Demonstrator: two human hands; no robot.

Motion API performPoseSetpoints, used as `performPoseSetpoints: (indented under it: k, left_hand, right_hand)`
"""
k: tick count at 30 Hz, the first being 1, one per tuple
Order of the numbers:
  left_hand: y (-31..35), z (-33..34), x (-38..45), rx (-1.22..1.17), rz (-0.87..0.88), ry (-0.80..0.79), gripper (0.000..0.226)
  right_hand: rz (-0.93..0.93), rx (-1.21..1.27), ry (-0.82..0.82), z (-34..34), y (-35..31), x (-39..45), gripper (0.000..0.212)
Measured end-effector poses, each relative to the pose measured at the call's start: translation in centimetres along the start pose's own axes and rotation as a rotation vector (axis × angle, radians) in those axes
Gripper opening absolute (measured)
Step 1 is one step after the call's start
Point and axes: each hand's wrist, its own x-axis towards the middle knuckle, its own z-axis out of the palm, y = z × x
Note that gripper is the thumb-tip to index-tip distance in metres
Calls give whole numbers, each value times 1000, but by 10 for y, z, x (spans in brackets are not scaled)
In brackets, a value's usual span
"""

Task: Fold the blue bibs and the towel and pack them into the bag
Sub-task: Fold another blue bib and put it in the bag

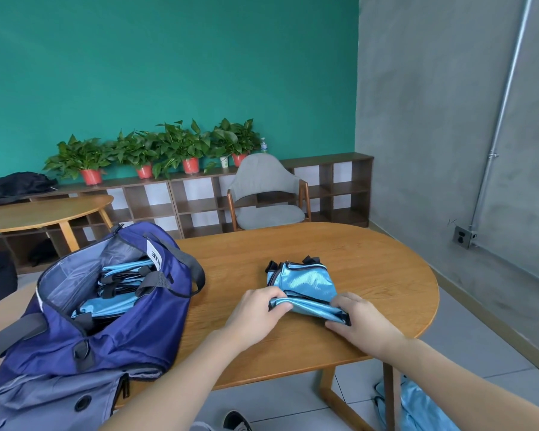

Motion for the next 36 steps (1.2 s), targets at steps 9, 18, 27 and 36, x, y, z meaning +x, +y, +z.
performPoseSetpoints:
  k: [9,18,27,36]
  left_hand:
    - [-1,5,-5,-248,-91,75,23]
    - [-2,2,21,-455,-64,169,15]
    - [-34,14,44,-68,-30,55,22]
    - [-14,13,77,96,74,-299,31]
  right_hand:
    - [92,300,55,-17,1,4,26]
    - [177,540,61,-25,4,36,27]
    - [283,263,136,4,30,63,28]
    - [323,219,212,14,31,70,34]
